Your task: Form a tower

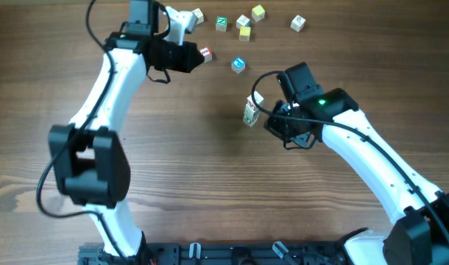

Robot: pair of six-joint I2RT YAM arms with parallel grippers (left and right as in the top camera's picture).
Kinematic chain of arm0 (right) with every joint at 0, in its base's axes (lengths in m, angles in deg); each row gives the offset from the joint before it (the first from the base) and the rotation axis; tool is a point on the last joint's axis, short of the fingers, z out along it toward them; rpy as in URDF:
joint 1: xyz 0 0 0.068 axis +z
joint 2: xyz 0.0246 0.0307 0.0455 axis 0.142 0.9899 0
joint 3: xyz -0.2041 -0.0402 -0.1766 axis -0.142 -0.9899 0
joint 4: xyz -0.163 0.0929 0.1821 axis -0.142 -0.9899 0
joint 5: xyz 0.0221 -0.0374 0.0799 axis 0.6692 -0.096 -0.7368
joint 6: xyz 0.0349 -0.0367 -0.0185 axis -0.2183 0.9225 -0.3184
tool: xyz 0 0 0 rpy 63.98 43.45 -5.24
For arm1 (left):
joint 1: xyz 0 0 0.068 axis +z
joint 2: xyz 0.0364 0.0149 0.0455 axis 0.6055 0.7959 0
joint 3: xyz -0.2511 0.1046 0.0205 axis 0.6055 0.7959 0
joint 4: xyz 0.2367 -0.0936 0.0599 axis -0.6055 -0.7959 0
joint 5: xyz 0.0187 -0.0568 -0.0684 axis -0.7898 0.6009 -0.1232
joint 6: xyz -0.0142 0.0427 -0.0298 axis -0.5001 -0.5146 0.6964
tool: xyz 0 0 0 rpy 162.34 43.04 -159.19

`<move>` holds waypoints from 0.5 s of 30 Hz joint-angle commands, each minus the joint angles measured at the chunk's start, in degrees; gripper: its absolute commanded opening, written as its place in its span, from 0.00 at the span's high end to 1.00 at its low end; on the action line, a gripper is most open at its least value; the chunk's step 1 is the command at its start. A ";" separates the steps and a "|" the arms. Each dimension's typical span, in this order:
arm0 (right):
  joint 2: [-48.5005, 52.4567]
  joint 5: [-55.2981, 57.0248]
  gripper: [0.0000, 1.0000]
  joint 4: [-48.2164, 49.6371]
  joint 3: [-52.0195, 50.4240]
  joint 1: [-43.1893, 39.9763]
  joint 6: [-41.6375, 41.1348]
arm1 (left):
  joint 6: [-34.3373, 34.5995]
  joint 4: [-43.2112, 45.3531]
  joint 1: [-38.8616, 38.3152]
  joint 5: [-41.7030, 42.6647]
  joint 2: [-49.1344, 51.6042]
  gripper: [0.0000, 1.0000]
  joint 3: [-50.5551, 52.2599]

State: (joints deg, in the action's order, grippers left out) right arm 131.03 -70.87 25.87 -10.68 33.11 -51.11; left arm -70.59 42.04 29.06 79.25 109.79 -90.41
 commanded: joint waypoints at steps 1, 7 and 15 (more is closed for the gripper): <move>2.38 -1.62 0.96 1.92 0.00 -0.07 -4.74 | -9.40 -0.59 -1.51 -0.92 3.45 0.96 -0.96; 3.65 -2.27 0.96 6.60 0.00 -0.07 -7.48 | -11.93 1.20 -4.39 -0.42 3.85 0.96 -0.96; 5.14 -1.40 0.96 8.55 0.00 -0.07 -9.05 | -13.88 0.92 -8.02 2.80 3.85 0.96 -0.96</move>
State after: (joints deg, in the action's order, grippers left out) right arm 134.24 -72.38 34.04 -10.70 33.11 -58.52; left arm -82.57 43.00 22.61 80.50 113.14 -90.45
